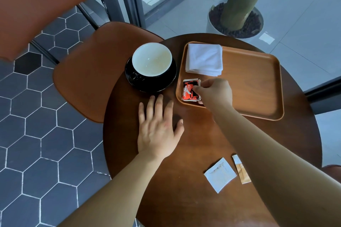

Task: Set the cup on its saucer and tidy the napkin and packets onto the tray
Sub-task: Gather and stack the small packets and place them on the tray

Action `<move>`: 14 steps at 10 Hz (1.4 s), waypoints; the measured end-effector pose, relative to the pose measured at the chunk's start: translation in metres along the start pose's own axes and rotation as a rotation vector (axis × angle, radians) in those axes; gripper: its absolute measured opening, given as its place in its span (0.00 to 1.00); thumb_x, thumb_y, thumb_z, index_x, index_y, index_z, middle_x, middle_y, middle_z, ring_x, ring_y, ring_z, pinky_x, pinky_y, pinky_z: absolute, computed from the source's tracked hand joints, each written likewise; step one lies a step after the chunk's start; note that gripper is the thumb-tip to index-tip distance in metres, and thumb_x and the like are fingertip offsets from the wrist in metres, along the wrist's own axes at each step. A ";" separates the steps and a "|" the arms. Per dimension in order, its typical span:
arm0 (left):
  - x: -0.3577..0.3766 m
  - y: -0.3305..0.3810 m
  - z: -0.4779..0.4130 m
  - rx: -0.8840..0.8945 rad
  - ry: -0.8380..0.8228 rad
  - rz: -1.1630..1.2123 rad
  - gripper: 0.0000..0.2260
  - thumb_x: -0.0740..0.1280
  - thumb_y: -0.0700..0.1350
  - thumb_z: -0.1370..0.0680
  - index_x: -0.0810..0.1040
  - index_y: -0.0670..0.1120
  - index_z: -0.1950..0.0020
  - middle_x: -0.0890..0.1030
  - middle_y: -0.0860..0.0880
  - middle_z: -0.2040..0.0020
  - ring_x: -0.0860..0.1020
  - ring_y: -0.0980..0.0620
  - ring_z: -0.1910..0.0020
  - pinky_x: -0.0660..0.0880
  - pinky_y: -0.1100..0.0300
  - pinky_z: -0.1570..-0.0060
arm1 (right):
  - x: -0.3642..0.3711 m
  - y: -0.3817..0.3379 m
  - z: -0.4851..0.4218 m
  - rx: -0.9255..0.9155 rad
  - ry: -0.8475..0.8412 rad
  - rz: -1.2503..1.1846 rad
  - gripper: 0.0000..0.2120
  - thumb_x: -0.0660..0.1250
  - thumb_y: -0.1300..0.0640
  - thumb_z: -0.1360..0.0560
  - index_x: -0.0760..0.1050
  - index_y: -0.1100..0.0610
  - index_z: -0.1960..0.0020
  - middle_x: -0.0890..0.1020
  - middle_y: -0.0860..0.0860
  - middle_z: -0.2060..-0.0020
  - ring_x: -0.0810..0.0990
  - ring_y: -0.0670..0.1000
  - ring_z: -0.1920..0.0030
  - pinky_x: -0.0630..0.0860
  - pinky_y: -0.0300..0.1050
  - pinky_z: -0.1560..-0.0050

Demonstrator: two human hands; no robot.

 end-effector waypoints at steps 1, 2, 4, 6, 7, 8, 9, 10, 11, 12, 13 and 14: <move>0.000 0.000 0.000 -0.002 0.000 -0.001 0.26 0.58 0.60 0.23 0.70 0.47 0.29 0.69 0.42 0.26 0.63 0.41 0.24 0.55 0.38 0.25 | 0.002 -0.001 -0.001 -0.026 -0.008 0.081 0.09 0.73 0.54 0.27 0.82 0.60 0.61 0.84 0.55 0.66 0.83 0.59 0.62 0.82 0.54 0.59; 0.000 0.000 0.000 0.000 0.003 -0.004 0.26 0.58 0.60 0.22 0.70 0.47 0.29 0.69 0.42 0.26 0.63 0.41 0.24 0.55 0.39 0.25 | 0.003 -0.004 -0.001 -0.058 -0.005 0.182 0.11 0.72 0.52 0.27 0.78 0.54 0.66 0.80 0.49 0.70 0.81 0.54 0.63 0.74 0.43 0.67; 0.001 -0.001 0.000 -0.001 0.004 -0.008 0.26 0.58 0.60 0.22 0.71 0.47 0.29 0.69 0.42 0.26 0.63 0.41 0.24 0.55 0.39 0.25 | 0.005 -0.005 0.000 -0.075 0.002 0.190 0.08 0.71 0.50 0.26 0.84 0.55 0.55 0.84 0.51 0.63 0.82 0.53 0.59 0.79 0.46 0.58; 0.001 -0.001 0.000 0.002 0.014 -0.007 0.26 0.58 0.60 0.22 0.71 0.46 0.29 0.69 0.41 0.26 0.63 0.41 0.24 0.56 0.39 0.25 | -0.001 -0.002 0.000 -0.098 0.044 0.168 0.09 0.70 0.52 0.25 0.82 0.56 0.50 0.84 0.50 0.56 0.81 0.52 0.54 0.77 0.45 0.54; 0.002 -0.001 0.000 0.003 0.015 -0.005 0.26 0.58 0.60 0.22 0.71 0.47 0.29 0.69 0.41 0.26 0.63 0.41 0.24 0.56 0.38 0.25 | -0.003 0.000 0.001 -0.115 0.065 0.158 0.08 0.70 0.54 0.26 0.82 0.54 0.48 0.83 0.48 0.57 0.80 0.51 0.53 0.76 0.43 0.55; 0.002 -0.001 0.001 0.003 0.010 -0.009 0.26 0.57 0.60 0.22 0.71 0.47 0.29 0.69 0.41 0.26 0.63 0.41 0.24 0.56 0.38 0.25 | -0.006 0.003 0.003 -0.135 0.058 0.139 0.07 0.70 0.55 0.26 0.82 0.54 0.48 0.81 0.45 0.59 0.80 0.49 0.54 0.74 0.42 0.57; 0.003 -0.001 0.001 0.002 0.012 -0.014 0.26 0.57 0.60 0.22 0.71 0.47 0.29 0.69 0.41 0.26 0.63 0.41 0.24 0.56 0.38 0.25 | -0.007 0.006 0.005 -0.143 0.050 0.137 0.07 0.70 0.56 0.26 0.81 0.53 0.49 0.80 0.44 0.60 0.79 0.48 0.56 0.71 0.40 0.62; 0.003 -0.001 0.001 0.003 0.018 -0.001 0.27 0.57 0.60 0.22 0.71 0.47 0.29 0.69 0.41 0.26 0.63 0.41 0.24 0.56 0.38 0.25 | -0.012 0.010 0.012 -0.166 0.043 0.131 0.05 0.70 0.55 0.27 0.80 0.52 0.51 0.80 0.43 0.61 0.78 0.47 0.59 0.68 0.36 0.67; 0.002 -0.001 0.001 0.007 0.014 0.017 0.27 0.58 0.60 0.23 0.71 0.47 0.29 0.69 0.42 0.26 0.63 0.41 0.24 0.56 0.38 0.25 | -0.022 0.016 0.022 -0.175 0.035 0.099 0.04 0.69 0.55 0.27 0.80 0.52 0.52 0.81 0.43 0.61 0.79 0.47 0.62 0.72 0.39 0.67; 0.000 0.000 0.002 0.009 -0.010 0.025 0.27 0.58 0.60 0.23 0.71 0.46 0.29 0.69 0.41 0.26 0.63 0.41 0.24 0.56 0.38 0.25 | -0.046 0.038 0.043 -0.177 -0.007 0.086 0.04 0.70 0.53 0.28 0.80 0.50 0.53 0.82 0.44 0.62 0.81 0.49 0.63 0.76 0.42 0.63; -0.002 -0.001 0.002 0.018 -0.043 0.029 0.27 0.59 0.59 0.22 0.70 0.46 0.28 0.68 0.41 0.25 0.61 0.40 0.24 0.55 0.38 0.25 | -0.066 0.063 0.062 -0.170 -0.023 0.103 0.04 0.71 0.53 0.29 0.81 0.49 0.54 0.81 0.43 0.65 0.80 0.45 0.62 0.75 0.40 0.61; -0.016 0.001 0.004 0.012 -0.096 0.103 0.24 0.65 0.55 0.22 0.72 0.44 0.29 0.69 0.39 0.27 0.62 0.39 0.25 0.56 0.38 0.25 | -0.099 0.104 0.095 -0.173 0.009 0.179 0.05 0.72 0.55 0.29 0.82 0.47 0.55 0.82 0.39 0.67 0.79 0.37 0.60 0.70 0.27 0.64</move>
Point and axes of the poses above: each hand's wrist, its own z-axis away from the middle knuckle, its own x-axis out of the palm, y = z × x, the point moved 1 cm from there along -z, towards the middle knuckle
